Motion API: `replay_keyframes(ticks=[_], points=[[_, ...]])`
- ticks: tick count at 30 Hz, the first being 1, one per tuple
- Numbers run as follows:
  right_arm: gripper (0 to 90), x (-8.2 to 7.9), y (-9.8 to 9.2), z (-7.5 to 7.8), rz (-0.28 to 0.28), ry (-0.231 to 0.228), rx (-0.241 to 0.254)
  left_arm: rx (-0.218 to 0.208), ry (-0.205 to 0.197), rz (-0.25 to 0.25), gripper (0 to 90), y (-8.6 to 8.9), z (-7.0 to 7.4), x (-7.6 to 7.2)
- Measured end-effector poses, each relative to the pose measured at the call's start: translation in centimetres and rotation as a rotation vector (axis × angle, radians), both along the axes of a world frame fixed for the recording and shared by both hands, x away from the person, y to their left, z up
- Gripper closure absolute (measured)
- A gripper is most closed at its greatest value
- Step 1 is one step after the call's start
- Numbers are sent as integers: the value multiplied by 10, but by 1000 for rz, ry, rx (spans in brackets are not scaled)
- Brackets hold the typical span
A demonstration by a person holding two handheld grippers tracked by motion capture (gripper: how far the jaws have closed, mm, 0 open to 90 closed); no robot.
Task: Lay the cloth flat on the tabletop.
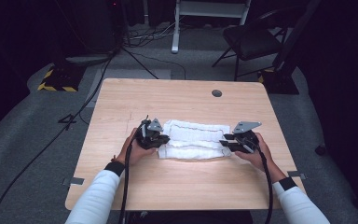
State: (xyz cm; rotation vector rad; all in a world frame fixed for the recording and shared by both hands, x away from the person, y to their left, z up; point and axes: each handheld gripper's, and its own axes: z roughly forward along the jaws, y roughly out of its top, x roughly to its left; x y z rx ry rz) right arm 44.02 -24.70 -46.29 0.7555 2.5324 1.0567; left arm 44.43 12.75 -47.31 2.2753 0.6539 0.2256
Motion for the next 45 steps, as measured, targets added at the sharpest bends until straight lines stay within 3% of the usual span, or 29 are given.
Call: replay_keyframes(ticks=[1,3,5,7,13,14,22,27,29,33,35,36,39,40,42,43,45], points=[[630,-2,0,0,18,16,8,0,0,0,825,0,0,0],[584,-5,3,-3,65,34,-22,1,-4,-12,827,-2,-2,-1],[592,-5,4,-5,72,36,-55,3,-4,-14,828,-2,-3,-1],[626,-2,3,-7,53,38,-51,-2,1,-15,829,-2,-3,-1],[874,1,-2,-13,41,36,-75,-7,1,-17,838,-1,-2,-2],[889,0,-3,-12,44,19,-73,-12,-1,-24,839,0,-1,-2],[900,-9,-7,-1,73,24,-43,-22,-14,-41,843,1,5,-10],[900,-31,-11,13,113,19,-24,-62,-29,-94,843,3,17,-30],[900,-55,-16,24,145,19,-9,-63,-33,-151,842,1,23,-53],[900,-89,-24,31,186,37,-6,-46,-47,-232,836,-1,27,-88],[899,-105,-29,31,203,52,-8,-43,-45,-246,831,-1,26,-95],[899,-112,-32,30,203,59,-11,-22,-29,-276,826,-2,23,-110],[895,-134,-39,27,202,73,-29,6,-18,-310,790,-4,15,-130],[875,-141,-41,27,193,72,-38,14,-7,-311,751,-4,14,-136],[694,-154,-44,26,180,69,-34,32,-22,-298,654,-4,14,-144],[694,-154,-44,26,180,69,-34,32,-22,-298,600,-4,14,-144],[584,-161,-48,26,139,39,-42,-8,-30,-236,502,0,16,-144]])
